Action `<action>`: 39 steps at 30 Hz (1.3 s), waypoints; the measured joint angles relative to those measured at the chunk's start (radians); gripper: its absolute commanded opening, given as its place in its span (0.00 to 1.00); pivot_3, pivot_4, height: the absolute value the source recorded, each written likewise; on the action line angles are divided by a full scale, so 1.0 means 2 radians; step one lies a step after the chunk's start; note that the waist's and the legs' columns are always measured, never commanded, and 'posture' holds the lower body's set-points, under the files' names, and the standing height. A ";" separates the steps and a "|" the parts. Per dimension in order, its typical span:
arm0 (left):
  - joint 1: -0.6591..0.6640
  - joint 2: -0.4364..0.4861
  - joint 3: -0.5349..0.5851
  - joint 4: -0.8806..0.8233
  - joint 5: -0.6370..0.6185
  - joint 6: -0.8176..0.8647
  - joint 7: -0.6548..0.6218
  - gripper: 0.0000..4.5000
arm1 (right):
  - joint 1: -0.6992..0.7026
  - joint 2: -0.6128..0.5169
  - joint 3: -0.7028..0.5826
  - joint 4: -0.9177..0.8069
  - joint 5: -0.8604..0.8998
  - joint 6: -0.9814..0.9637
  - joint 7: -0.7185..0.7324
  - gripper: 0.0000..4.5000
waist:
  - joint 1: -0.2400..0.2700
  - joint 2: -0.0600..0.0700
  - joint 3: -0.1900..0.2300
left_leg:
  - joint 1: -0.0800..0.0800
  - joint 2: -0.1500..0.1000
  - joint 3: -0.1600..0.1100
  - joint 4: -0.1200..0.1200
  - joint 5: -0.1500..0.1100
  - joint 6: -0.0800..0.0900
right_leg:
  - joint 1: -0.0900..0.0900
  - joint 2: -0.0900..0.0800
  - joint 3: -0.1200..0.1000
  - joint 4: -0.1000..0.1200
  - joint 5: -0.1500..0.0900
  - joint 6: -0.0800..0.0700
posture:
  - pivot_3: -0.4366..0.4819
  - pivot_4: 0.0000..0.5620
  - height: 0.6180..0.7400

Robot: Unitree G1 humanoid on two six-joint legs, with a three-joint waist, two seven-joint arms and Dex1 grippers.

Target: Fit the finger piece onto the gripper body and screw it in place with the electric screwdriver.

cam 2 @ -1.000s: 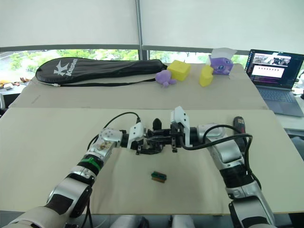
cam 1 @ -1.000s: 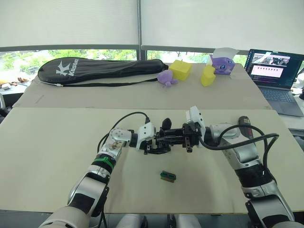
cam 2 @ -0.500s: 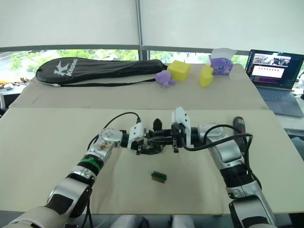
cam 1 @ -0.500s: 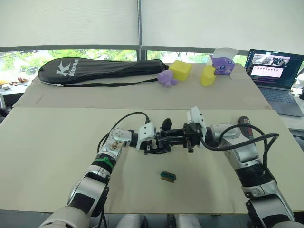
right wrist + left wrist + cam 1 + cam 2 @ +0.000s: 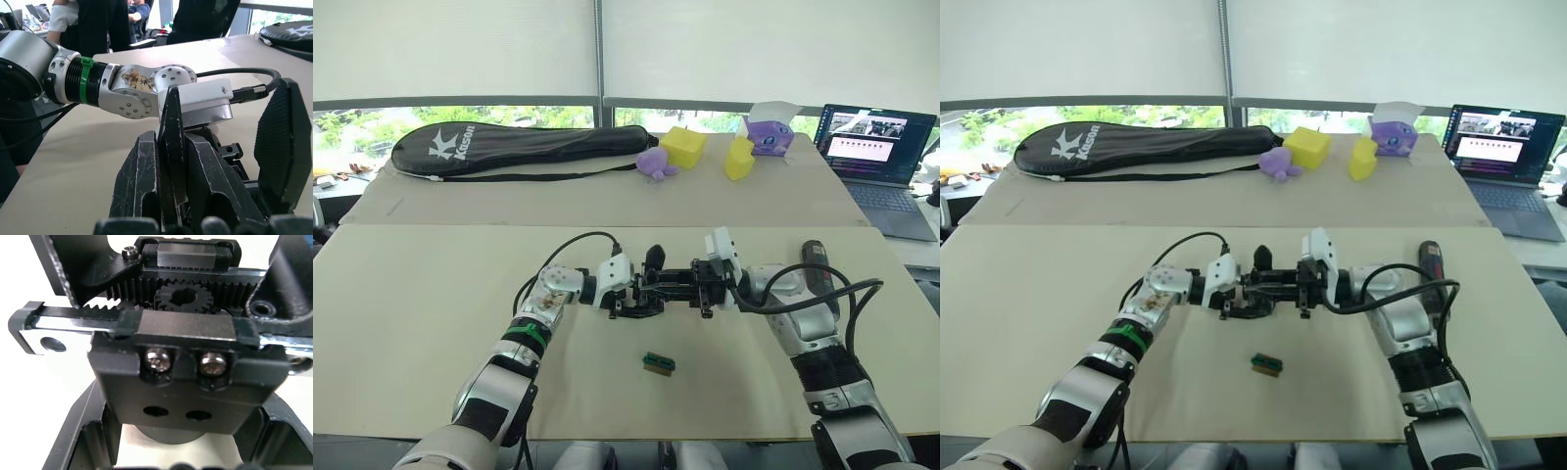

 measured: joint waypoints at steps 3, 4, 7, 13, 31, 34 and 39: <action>0.000 0.000 0.000 0.000 0.001 0.000 0.000 0.52 | -0.005 0.000 0.009 0.017 -0.002 -0.023 0.014 0.07 | 0.000 0.000 -0.001 | 0.000 0.000 0.000 0.000 0.000 0.000 | 0.000 0.000 0.000 0.000 0.000 0.000 | 0.48 0.27 1.00; 0.000 0.001 0.000 0.000 0.001 0.000 0.000 0.52 | -0.009 0.000 0.011 0.022 -0.003 -0.027 0.017 0.07 | -0.001 0.000 -0.001 | 0.001 0.000 0.000 0.000 0.000 0.000 | 0.000 0.000 0.000 0.000 0.000 0.000 | 0.48 0.27 1.00; 0.000 0.002 0.000 0.000 0.002 0.001 0.004 0.52 | -0.026 -0.002 0.020 0.040 -0.005 -0.028 0.027 0.07 | -0.001 0.000 -0.001 | 0.001 0.000 0.000 0.000 0.000 0.000 | 0.001 0.000 0.000 0.000 0.000 0.000 | 0.48 0.27 1.00; 0.000 0.003 0.000 0.004 0.003 0.002 0.012 0.52 | -0.050 -0.004 0.033 0.059 -0.019 -0.028 0.036 0.07 | -0.001 0.000 -0.002 | 0.003 0.000 0.000 0.000 0.000 0.000 | 0.002 0.000 0.001 0.001 0.000 0.000 | 0.48 0.27 1.00; -0.003 -0.001 -0.001 0.007 0.008 0.001 0.013 0.52 | -0.053 -0.028 0.034 0.027 -0.020 0.026 0.020 0.38 | 0.000 -0.001 -0.006 | 0.001 0.000 0.000 0.000 0.000 0.000 | 0.001 0.000 0.001 0.000 0.000 0.000 | 0.48 0.27 1.00; -0.005 -0.001 -0.001 0.007 0.007 0.000 0.011 0.52 | -0.052 -0.057 0.028 0.018 -0.019 0.058 0.022 0.60 | 0.000 -0.001 -0.006 | -0.001 0.000 0.000 0.000 0.000 0.000 | -0.002 0.000 0.001 0.000 0.000 0.000 | 0.48 0.27 1.00; -0.009 -0.003 -0.001 0.013 0.008 -0.001 0.013 0.52 | -0.044 -0.123 0.000 -0.080 -0.017 0.094 0.027 0.69 | 0.002 -0.001 -0.006 | -0.002 0.000 0.000 0.000 0.000 0.000 | -0.001 0.000 0.001 -0.001 0.000 0.000 | 0.48 0.27 1.00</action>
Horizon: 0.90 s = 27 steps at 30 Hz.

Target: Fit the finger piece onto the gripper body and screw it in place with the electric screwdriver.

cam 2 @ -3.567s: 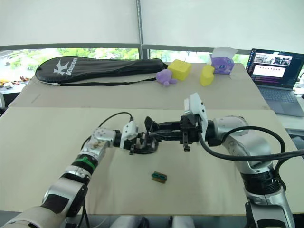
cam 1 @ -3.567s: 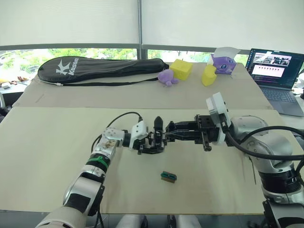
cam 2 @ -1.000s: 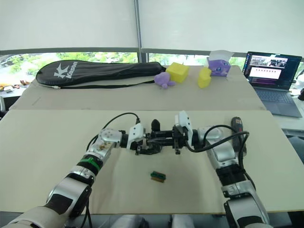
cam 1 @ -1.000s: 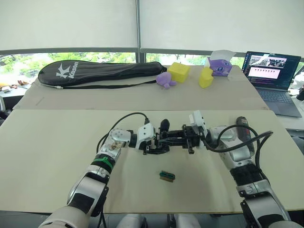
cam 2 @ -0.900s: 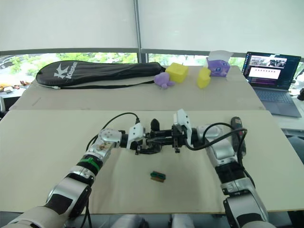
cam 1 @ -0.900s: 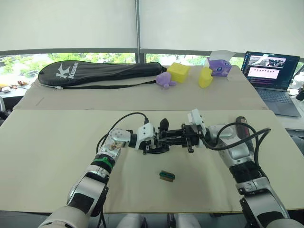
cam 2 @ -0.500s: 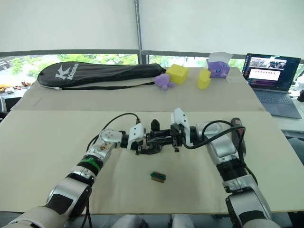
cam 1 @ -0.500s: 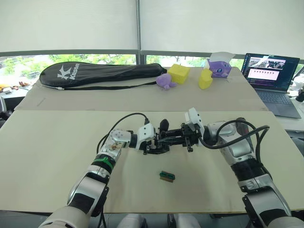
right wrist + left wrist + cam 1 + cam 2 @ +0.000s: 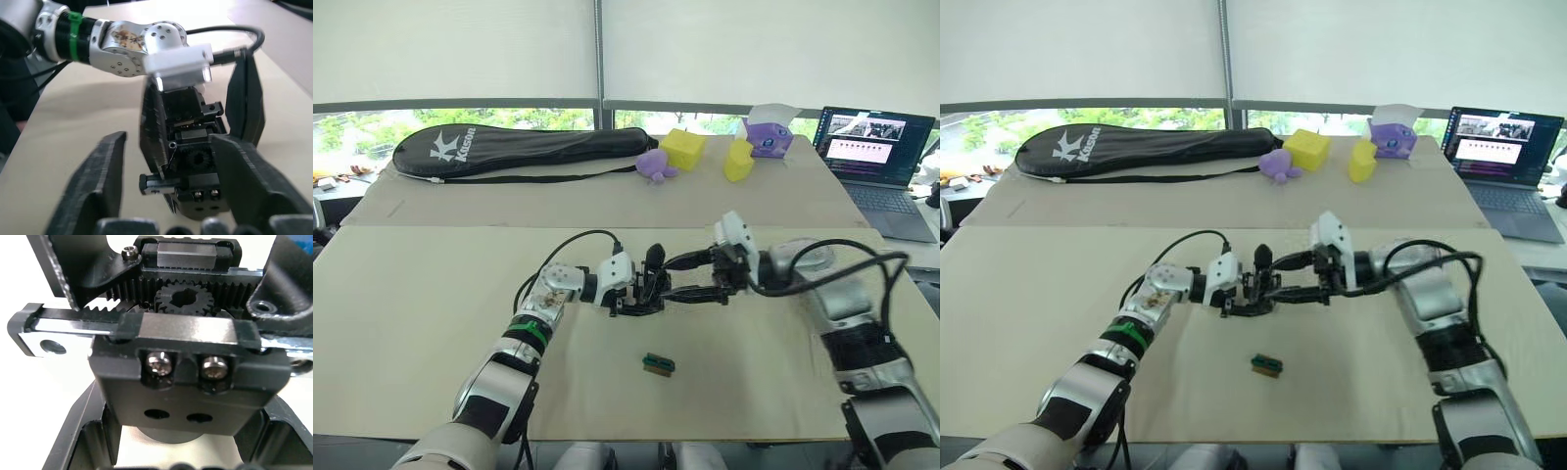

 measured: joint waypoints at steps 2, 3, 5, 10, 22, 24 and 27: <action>-0.001 0.000 0.001 0.004 0.000 0.000 0.000 0.52 | 0.012 -0.020 -0.012 -0.031 0.009 0.019 -0.004 0.69 | 0.000 0.000 0.000 | 0.000 0.000 0.000 0.000 0.000 0.000 | 0.000 0.000 0.000 0.000 0.000 0.000 | 0.48 0.27 1.00; -0.003 -0.001 0.001 0.006 0.000 0.000 -0.001 0.52 | 0.020 -0.025 -0.021 -0.045 0.016 0.027 -0.007 0.69 | 0.000 0.000 0.000 | 0.000 0.000 0.000 0.000 0.000 0.000 | 0.000 0.000 0.000 0.000 0.000 0.000 | 0.48 0.27 1.00; -0.007 -0.001 0.000 0.011 0.001 0.000 -0.002 0.52 | 0.030 -0.037 -0.028 -0.064 0.020 0.043 -0.012 0.69 | 0.000 0.000 0.000 | 0.000 0.000 0.000 0.000 0.000 0.000 | 0.000 0.000 0.000 0.000 0.000 0.000 | 0.48 0.27 1.00; -0.011 0.029 0.000 0.017 0.007 -0.001 -0.005 1.00 | 0.046 -0.096 -0.060 -0.104 0.036 0.131 -0.056 0.94 | 0.000 -0.001 0.000 | 0.000 0.000 0.000 -0.001 0.000 0.000 | 0.000 0.000 0.000 0.000 0.000 0.000 | 0.48 0.27 1.00; 0.087 0.232 0.056 -0.337 -0.125 0.228 -0.130 1.00 | 0.044 -0.262 -0.080 -0.046 0.013 0.372 -0.152 0.99 | 0.005 0.000 0.003 | -0.001 0.001 0.000 -0.001 -0.001 0.001 | 0.000 -0.001 0.000 -0.002 0.000 0.000 | 0.48 0.27 1.00; 0.087 0.238 0.062 -0.410 -0.150 0.264 -0.121 1.00 | 0.027 -0.263 -0.065 -0.001 -0.002 0.393 -0.173 0.99 | 0.007 0.001 0.003 | -0.001 0.001 0.001 -0.001 -0.001 0.002 | 0.000 -0.002 0.000 -0.002 0.000 0.000 | 0.48 0.27 1.00; 0.086 0.250 0.072 -0.484 -0.188 0.322 -0.104 1.00 | 0.004 -0.262 -0.041 0.043 -0.027 0.417 -0.201 0.99 | 0.006 0.001 0.003 | -0.001 0.001 0.001 -0.001 -0.001 0.002 | 0.000 -0.001 0.001 -0.002 0.000 0.000 | 0.48 0.27 1.00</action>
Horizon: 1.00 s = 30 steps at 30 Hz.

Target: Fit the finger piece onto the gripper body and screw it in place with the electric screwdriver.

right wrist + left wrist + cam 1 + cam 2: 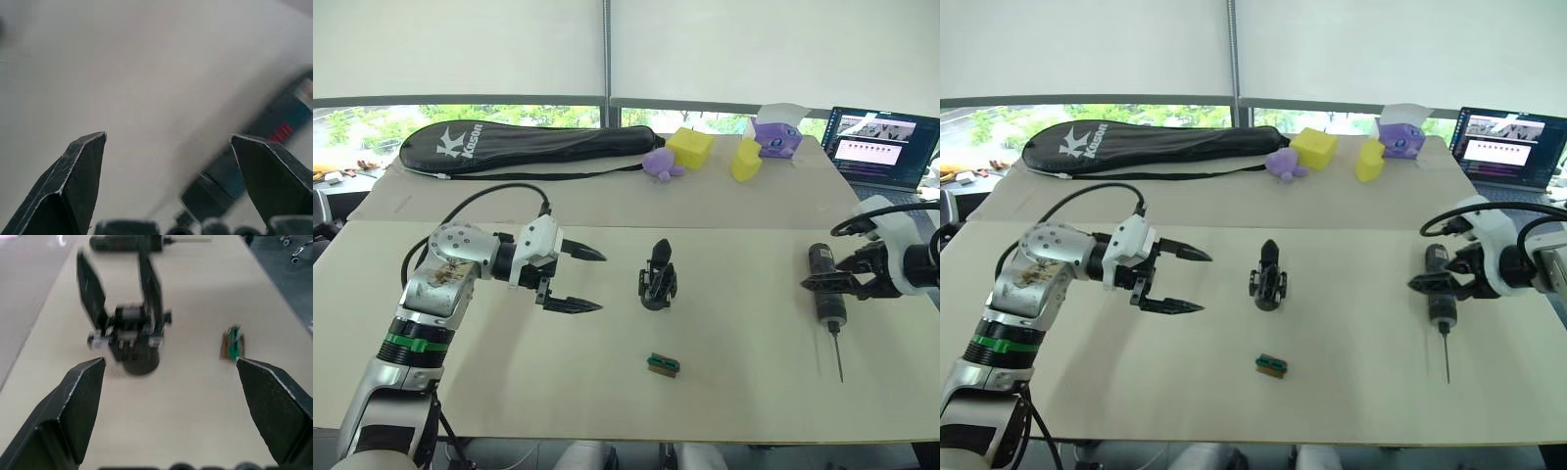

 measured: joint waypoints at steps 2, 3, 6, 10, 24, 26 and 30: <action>-0.012 0.003 0.015 -0.041 -0.043 0.063 0.023 1.00 | -0.026 0.010 0.013 0.023 -0.003 0.028 -0.011 0.99 | -0.003 0.000 0.001 | 0.000 0.000 0.000 0.000 0.000 -0.001 | 0.000 0.001 0.000 0.000 0.000 0.000 | 0.48 0.27 1.00; -0.023 0.003 0.023 -0.057 -0.063 0.089 0.034 1.00 | -0.036 0.016 0.020 0.031 -0.004 0.040 -0.015 0.99 | -0.003 0.000 0.002 | 0.000 0.000 0.000 0.000 0.001 -0.001 | 0.000 0.001 0.000 0.000 0.000 0.000 | 0.48 0.27 1.00; -0.051 0.009 0.043 -0.094 -0.116 0.156 0.064 1.00 | -0.060 0.039 0.037 0.065 -0.007 0.057 -0.026 0.99 | -0.008 0.000 0.002 | 0.000 0.000 0.000 0.000 0.001 -0.001 | 0.000 0.001 0.000 0.001 0.000 0.000 | 0.48 0.27 1.00; -0.091 0.015 0.066 -0.123 -0.183 0.223 0.095 1.00 | -0.087 0.064 0.058 0.135 -0.030 0.057 -0.044 0.99 | -0.009 0.000 0.002 | 0.001 0.000 0.000 0.000 0.001 -0.001 | 0.000 0.001 0.000 0.000 0.000 0.000 | 0.48 0.27 1.00; -0.103 0.028 0.060 -0.137 -0.211 0.231 0.117 1.00 | -0.115 0.128 0.083 0.287 -0.094 -0.071 -0.025 0.51 | -0.012 0.001 0.003 | 0.002 0.000 0.000 0.000 0.002 -0.003 | 0.001 0.002 0.000 0.001 0.000 0.000 | 0.48 0.27 1.00; -0.103 0.028 0.058 -0.135 -0.211 0.230 0.116 1.00 | -0.115 0.122 0.100 0.282 -0.100 -0.097 0.006 0.44 | -0.014 0.002 0.003 | 0.002 0.000 0.000 0.000 0.002 -0.003 | 0.001 0.002 0.000 0.001 0.000 0.000 | 0.48 0.27 1.00; -0.103 0.028 0.044 -0.126 -0.200 0.215 0.105 1.00 | -0.106 0.089 0.128 0.239 -0.114 -0.195 0.103 0.44 | -0.016 0.005 0.006 | 0.002 0.000 0.000 0.000 0.002 -0.004 | 0.000 0.002 0.000 0.001 0.000 0.000 | 0.48 0.27 1.00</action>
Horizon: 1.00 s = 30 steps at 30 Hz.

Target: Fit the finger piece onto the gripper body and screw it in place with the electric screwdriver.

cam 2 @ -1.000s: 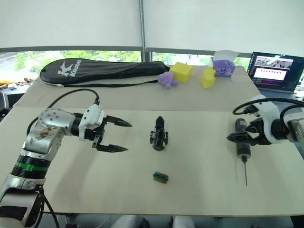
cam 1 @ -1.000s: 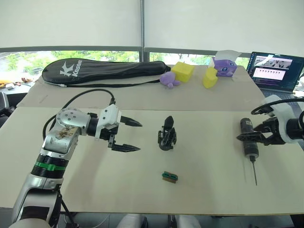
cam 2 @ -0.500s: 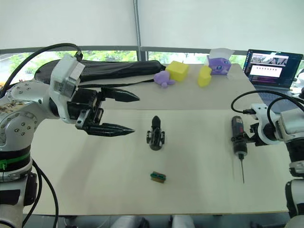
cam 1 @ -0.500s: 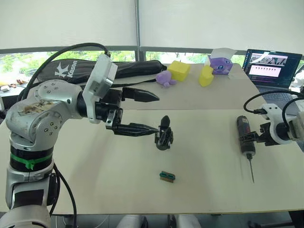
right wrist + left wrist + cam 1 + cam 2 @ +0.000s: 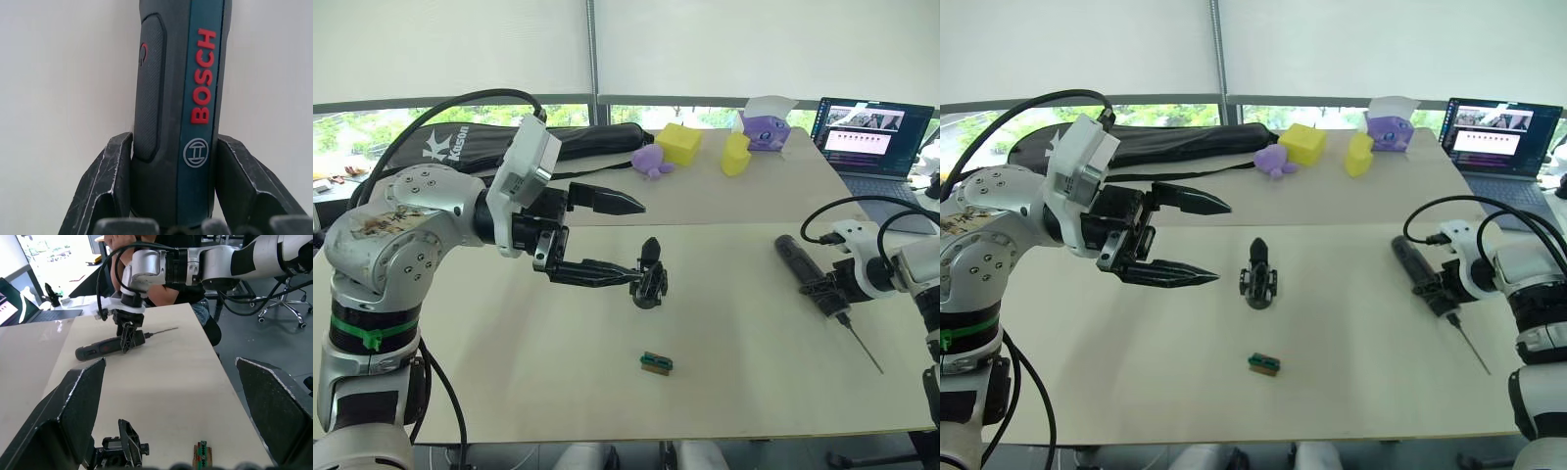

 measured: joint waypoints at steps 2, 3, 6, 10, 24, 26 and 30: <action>0.000 0.000 -0.007 0.003 0.006 -0.012 -0.007 1.00 | 0.017 -0.024 0.015 -0.022 -0.025 -0.097 0.039 0.44 | 0.001 0.000 0.000 | 0.000 0.000 -0.001 0.000 0.000 0.000 | 0.000 0.000 -0.001 0.000 0.000 0.000 | 0.48 0.27 1.00; 0.000 0.000 -0.010 0.005 0.009 -0.015 -0.011 1.00 | 0.024 -0.029 0.020 -0.025 -0.035 -0.128 0.051 0.44 | 0.001 0.000 0.000 | 0.000 0.000 -0.001 0.000 0.000 0.000 | 0.000 0.000 -0.001 0.000 0.000 0.000 | 0.48 0.27 1.00; 0.003 0.006 -0.022 0.006 0.022 -0.032 -0.028 1.00 | 0.035 -0.031 0.039 -0.017 -0.065 -0.178 0.082 0.55 | 0.000 0.000 0.000 | 0.000 0.000 0.000 0.000 0.000 0.000 | 0.000 0.000 0.000 0.000 0.000 0.000 | 0.48 0.27 1.00; 0.007 0.010 -0.025 0.006 0.021 -0.035 -0.041 1.00 | 0.031 -0.026 0.047 -0.011 -0.089 -0.208 0.116 0.90 | -0.003 0.000 0.000 | 0.000 0.000 0.000 0.000 0.000 -0.001 | 0.000 0.000 0.000 0.000 0.000 0.000 | 0.48 0.27 1.00; 0.011 0.028 -0.020 -0.008 0.000 -0.014 -0.045 1.00 | -0.060 0.028 0.112 0.068 -0.203 -0.130 0.208 0.99 | -0.001 0.000 0.000 | 0.000 0.000 -0.001 0.000 0.000 -0.001 | 0.000 0.000 0.000 0.000 0.000 -0.001 | 0.48 0.27 1.00; 0.016 0.029 -0.020 -0.014 0.000 -0.015 -0.045 1.00 | -0.061 0.029 0.112 0.073 -0.211 -0.133 0.208 0.87 | 0.000 0.000 0.000 | 0.000 0.000 -0.001 0.000 0.000 -0.001 | 0.000 0.000 0.000 0.000 0.000 -0.001 | 0.48 0.27 1.00; 0.026 0.030 -0.020 -0.015 0.001 -0.018 -0.047 1.00 | -0.047 0.021 0.110 0.064 -0.226 -0.161 0.207 0.58 | 0.001 0.000 0.000 | 0.000 0.000 -0.002 0.000 0.000 -0.001 | 0.000 0.000 -0.001 0.000 0.000 -0.001 | 0.48 0.27 1.00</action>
